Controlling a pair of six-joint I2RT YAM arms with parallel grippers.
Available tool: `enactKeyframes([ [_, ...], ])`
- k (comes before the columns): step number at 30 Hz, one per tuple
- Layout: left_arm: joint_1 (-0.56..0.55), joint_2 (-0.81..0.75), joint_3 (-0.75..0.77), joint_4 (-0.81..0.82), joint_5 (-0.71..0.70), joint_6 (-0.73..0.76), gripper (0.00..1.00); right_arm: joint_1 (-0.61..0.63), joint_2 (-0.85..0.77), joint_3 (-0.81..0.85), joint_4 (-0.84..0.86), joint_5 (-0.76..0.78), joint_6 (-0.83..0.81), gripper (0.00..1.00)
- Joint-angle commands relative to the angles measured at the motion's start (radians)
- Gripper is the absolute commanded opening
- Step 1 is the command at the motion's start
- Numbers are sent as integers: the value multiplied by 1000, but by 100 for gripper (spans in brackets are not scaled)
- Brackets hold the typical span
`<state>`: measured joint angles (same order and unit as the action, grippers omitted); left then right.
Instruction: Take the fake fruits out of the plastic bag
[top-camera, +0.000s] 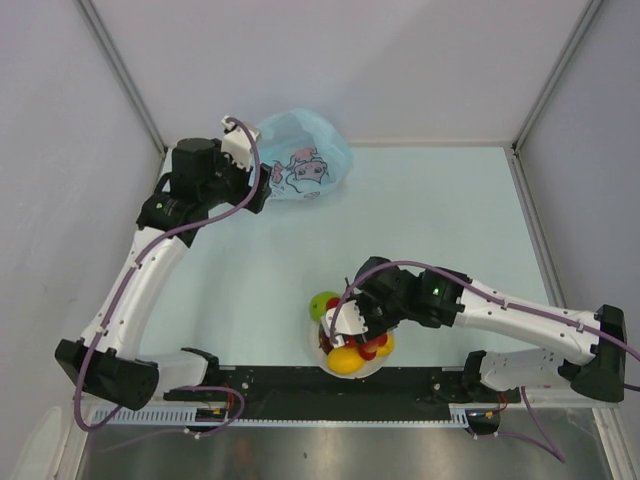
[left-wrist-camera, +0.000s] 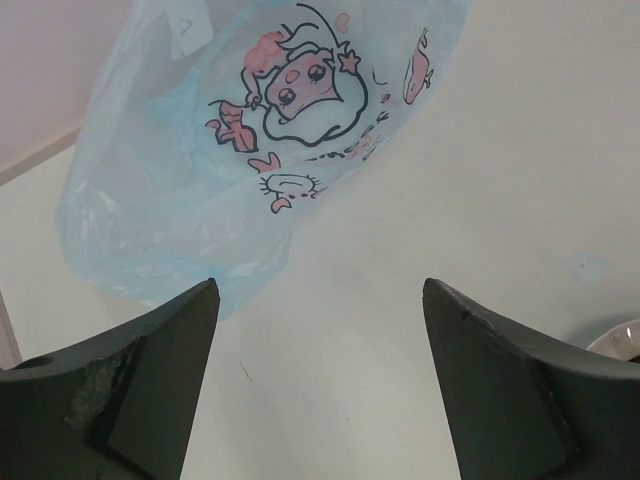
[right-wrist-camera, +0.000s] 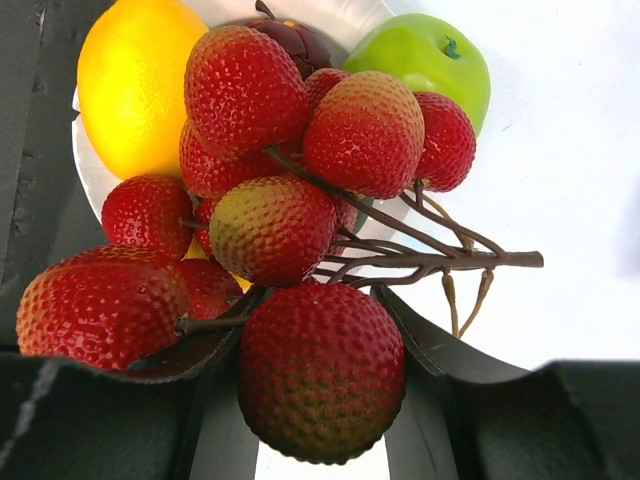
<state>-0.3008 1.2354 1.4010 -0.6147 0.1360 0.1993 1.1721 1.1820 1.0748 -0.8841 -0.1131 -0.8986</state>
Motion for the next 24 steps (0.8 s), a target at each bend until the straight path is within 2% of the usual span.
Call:
enactKeyframes([
  [1, 9, 18, 44, 18, 37, -24, 88, 6, -38, -4, 10, 1, -10, 48],
  [9, 9, 42, 58, 20, 54, -31, 87, 6, -38, -10, 27, 20, -3, 61],
  [24, 9, 53, 44, 29, 68, -31, 88, 4, -27, -13, 34, 30, 0, 63],
])
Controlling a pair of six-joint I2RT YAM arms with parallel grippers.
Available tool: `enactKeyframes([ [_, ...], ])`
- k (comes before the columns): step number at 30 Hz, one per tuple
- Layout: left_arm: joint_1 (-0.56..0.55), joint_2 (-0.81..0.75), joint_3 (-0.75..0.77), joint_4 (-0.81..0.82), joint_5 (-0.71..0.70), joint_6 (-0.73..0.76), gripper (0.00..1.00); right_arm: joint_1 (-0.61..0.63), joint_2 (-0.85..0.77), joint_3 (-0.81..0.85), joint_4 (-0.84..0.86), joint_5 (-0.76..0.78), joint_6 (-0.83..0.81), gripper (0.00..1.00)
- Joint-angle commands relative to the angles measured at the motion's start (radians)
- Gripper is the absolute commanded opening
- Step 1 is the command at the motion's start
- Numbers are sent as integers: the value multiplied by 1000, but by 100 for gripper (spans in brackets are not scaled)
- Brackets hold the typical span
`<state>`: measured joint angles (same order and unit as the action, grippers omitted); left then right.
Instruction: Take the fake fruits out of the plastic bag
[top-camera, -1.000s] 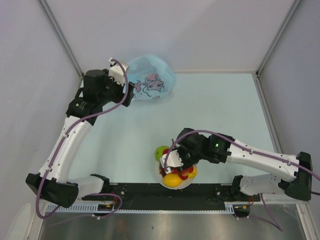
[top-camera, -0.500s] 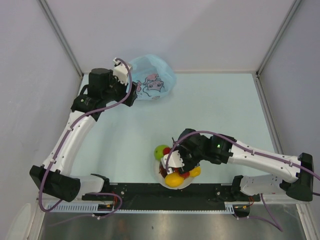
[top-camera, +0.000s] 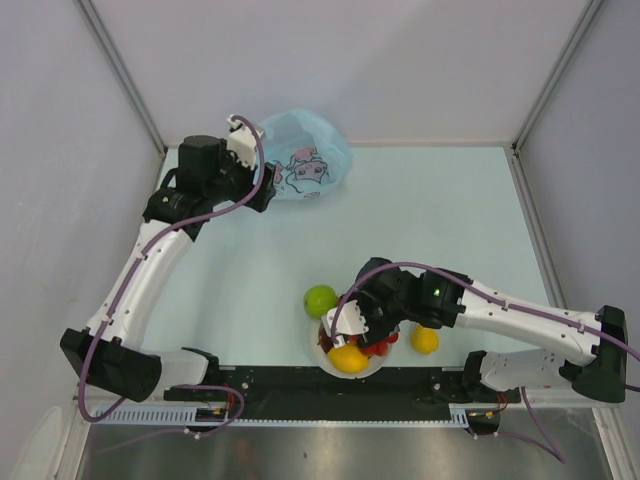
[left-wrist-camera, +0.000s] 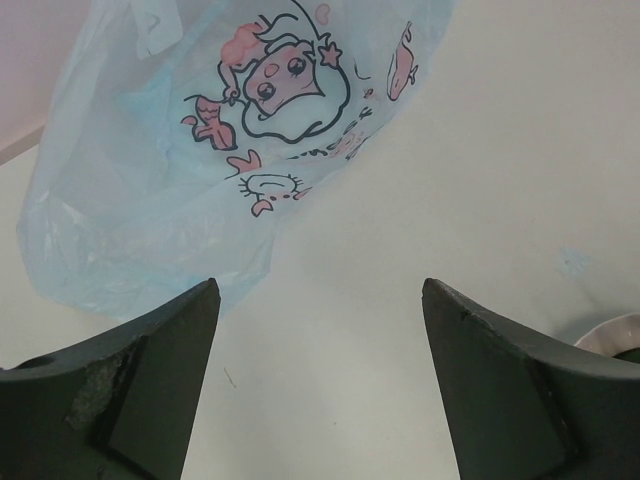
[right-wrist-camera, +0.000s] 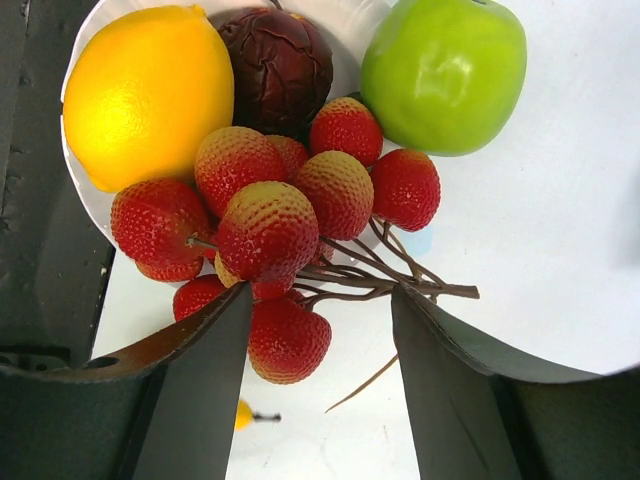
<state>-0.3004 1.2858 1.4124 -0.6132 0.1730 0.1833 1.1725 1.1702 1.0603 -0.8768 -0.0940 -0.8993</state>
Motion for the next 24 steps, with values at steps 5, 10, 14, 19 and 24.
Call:
enactKeyframes([
  [5, 9, 13, 51, 23, 45, -22, 87, -13, -52, 1, 9, 62, 14, 64],
  [10, 9, 14, 42, 18, 60, -28, 87, -103, -132, 1, -54, 121, 89, 71],
  [14, 9, 1, 17, 10, 69, -25, 87, -269, -182, 0, -128, 120, 197, 73],
  [19, 9, -11, -30, 21, 77, -30, 87, -503, -141, -9, -285, 51, 306, 72],
  [24, 9, -13, -61, 26, 91, -36, 87, -704, -41, -100, -360, 37, 313, 71],
])
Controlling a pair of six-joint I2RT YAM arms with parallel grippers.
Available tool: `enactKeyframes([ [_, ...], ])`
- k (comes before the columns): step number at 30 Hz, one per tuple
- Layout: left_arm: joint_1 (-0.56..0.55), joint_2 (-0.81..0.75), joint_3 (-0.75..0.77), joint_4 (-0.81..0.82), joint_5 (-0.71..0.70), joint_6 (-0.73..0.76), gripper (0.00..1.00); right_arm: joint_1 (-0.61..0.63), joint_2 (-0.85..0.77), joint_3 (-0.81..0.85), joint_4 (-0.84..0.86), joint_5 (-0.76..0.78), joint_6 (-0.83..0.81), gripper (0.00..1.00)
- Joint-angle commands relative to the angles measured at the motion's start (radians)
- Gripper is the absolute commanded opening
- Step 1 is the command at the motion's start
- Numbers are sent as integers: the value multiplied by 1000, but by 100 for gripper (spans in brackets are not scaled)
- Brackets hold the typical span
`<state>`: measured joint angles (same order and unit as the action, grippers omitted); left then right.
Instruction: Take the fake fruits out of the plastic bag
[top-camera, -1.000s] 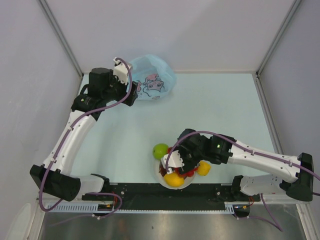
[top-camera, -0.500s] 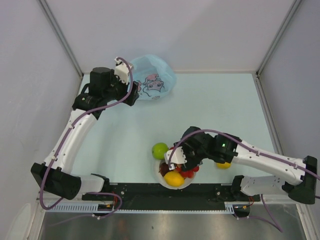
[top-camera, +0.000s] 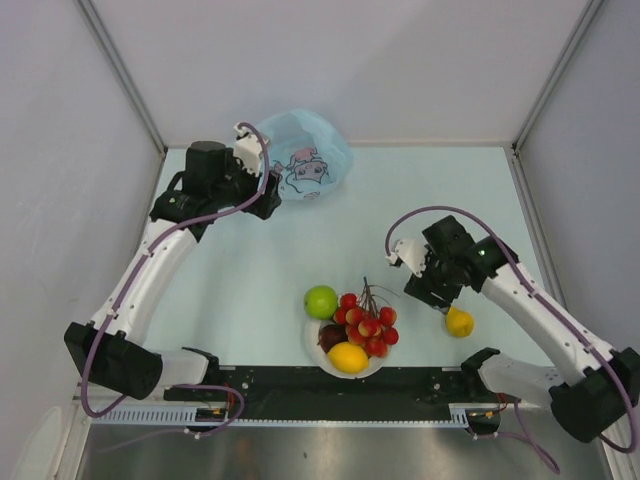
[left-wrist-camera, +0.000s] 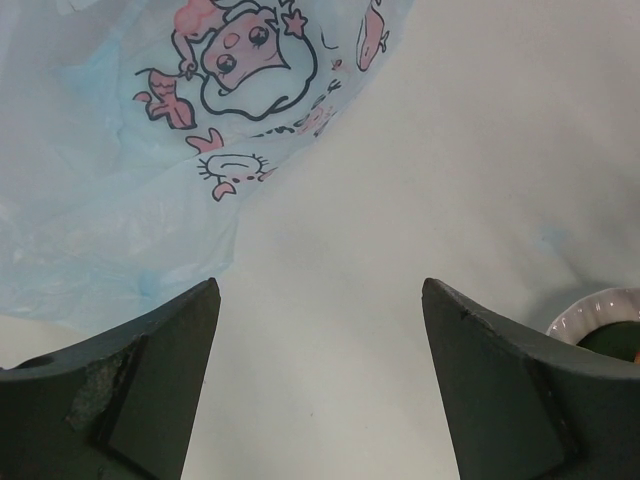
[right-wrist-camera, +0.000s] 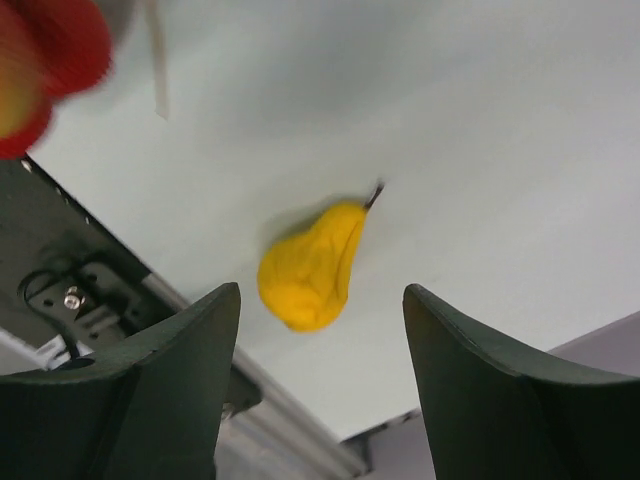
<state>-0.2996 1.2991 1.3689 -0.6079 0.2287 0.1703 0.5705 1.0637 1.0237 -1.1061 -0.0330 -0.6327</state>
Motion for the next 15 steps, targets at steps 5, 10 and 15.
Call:
enactKeyframes([
  [5, 8, -20, -17, 19, 40, -25, 87, -193, 148, -102, -162, -106, 11, 73],
  [10, 8, -21, -27, 17, 40, -25, 88, -193, 202, -125, -141, -139, 16, 75],
  [15, 8, -27, -39, 14, 34, -22, 88, -198, 285, -135, -77, -98, 25, 75],
])
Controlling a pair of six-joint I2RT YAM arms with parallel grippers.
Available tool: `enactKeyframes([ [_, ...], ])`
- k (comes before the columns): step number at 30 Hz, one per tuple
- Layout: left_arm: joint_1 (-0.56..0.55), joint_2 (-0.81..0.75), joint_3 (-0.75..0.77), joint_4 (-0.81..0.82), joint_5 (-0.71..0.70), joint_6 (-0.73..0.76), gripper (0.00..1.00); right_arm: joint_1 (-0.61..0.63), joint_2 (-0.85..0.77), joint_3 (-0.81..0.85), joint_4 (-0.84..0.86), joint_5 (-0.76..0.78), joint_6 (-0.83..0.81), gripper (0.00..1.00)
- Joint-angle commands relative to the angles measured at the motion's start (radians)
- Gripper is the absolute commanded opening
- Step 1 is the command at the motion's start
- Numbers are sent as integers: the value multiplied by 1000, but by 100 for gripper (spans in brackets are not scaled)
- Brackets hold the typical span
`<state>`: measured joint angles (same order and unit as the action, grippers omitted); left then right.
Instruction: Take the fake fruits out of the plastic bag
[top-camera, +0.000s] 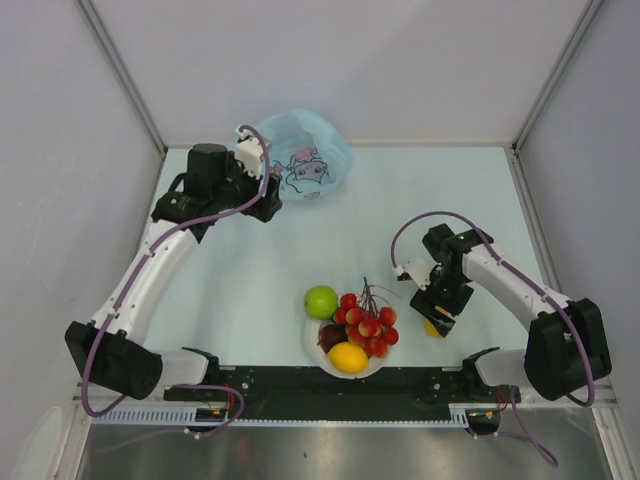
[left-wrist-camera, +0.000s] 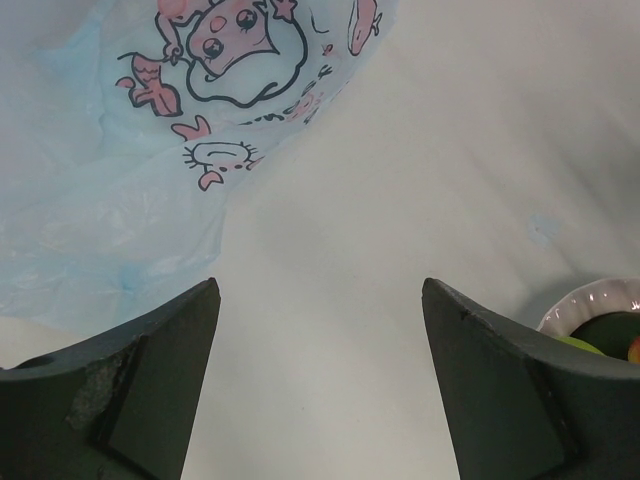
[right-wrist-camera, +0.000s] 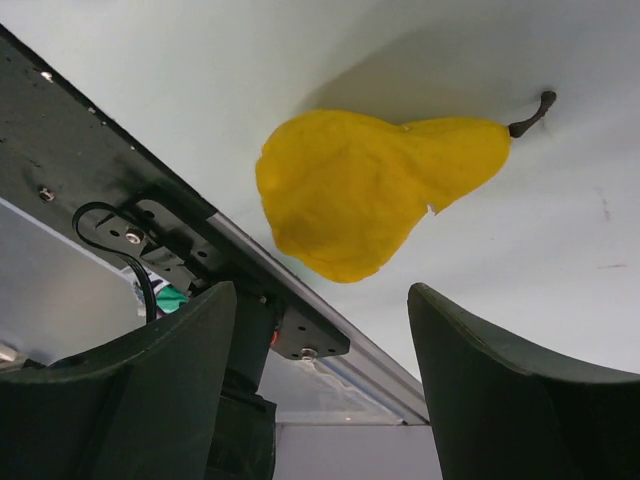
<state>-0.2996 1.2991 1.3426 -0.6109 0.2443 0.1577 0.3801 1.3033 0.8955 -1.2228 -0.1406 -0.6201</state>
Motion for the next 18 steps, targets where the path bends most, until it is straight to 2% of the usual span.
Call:
enactKeyframes([
  [1, 8, -27, -14, 17, 18, -7, 88, -7, 57, -7, 52, 22, 16, 75],
  [6, 10, -26, -26, 17, 13, -3, 88, -10, 122, -4, 111, 24, 0, 73],
  [10, 10, -9, -25, 14, 13, -1, 88, 0, 134, 5, 126, -39, -27, 72],
  [18, 10, 43, 23, -18, 12, 11, 88, 39, 48, 10, 184, -135, -79, 71],
])
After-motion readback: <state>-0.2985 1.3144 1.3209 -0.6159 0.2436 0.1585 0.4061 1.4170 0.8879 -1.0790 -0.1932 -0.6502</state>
